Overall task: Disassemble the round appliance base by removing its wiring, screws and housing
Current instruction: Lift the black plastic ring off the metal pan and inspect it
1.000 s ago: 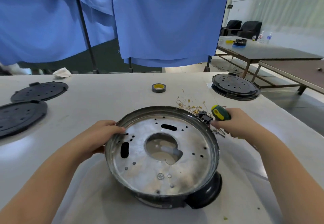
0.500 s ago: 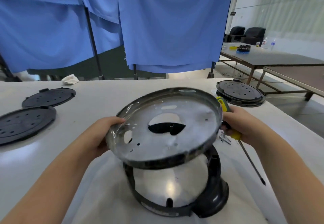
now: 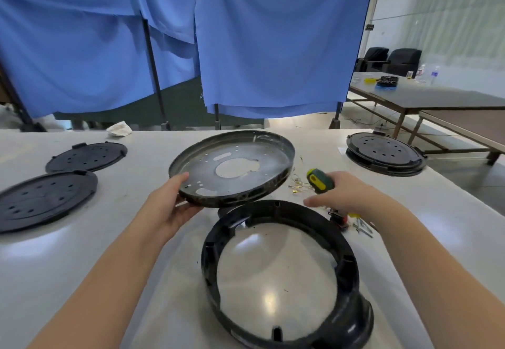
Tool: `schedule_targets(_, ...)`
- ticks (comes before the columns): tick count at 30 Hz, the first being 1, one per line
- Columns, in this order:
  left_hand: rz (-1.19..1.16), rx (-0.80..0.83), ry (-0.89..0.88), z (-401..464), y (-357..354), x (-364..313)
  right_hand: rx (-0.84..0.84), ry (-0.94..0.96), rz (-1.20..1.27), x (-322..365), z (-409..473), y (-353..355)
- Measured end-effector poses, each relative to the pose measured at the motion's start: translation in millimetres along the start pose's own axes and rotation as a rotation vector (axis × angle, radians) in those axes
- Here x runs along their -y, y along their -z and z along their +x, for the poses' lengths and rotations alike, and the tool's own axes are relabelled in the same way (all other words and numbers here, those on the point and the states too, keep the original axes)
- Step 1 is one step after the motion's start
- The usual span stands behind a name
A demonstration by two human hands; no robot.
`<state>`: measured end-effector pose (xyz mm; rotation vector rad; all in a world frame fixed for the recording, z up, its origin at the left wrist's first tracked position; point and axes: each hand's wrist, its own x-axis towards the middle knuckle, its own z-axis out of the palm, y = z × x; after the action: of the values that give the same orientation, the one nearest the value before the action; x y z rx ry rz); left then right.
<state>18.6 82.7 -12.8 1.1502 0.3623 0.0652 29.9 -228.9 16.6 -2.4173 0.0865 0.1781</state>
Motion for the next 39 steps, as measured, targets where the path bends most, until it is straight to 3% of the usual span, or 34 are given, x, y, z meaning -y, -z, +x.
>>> schedule_targets(12, -0.155, -0.133, -0.103, 16.5, 23.0, 13.9, 0.012, 0.097, -0.161, -24.0, 9.0, -27.5)
schedule_targets(24, -0.015, -0.234, -0.194, 24.4, 39.2, 16.6, -0.052, 0.231, -0.043, -37.4, 12.7, -32.8)
schedule_targets(34, 0.24, -0.243, -0.091, 29.6, 38.1, 24.0, -0.08, 0.311, -0.015, -43.2, 19.3, -31.7)
schedule_targets(39, 0.738, -0.296, -0.053, 27.3, 50.7, 17.6, -0.067, 0.309, -0.061, -41.6, 20.4, -31.7)
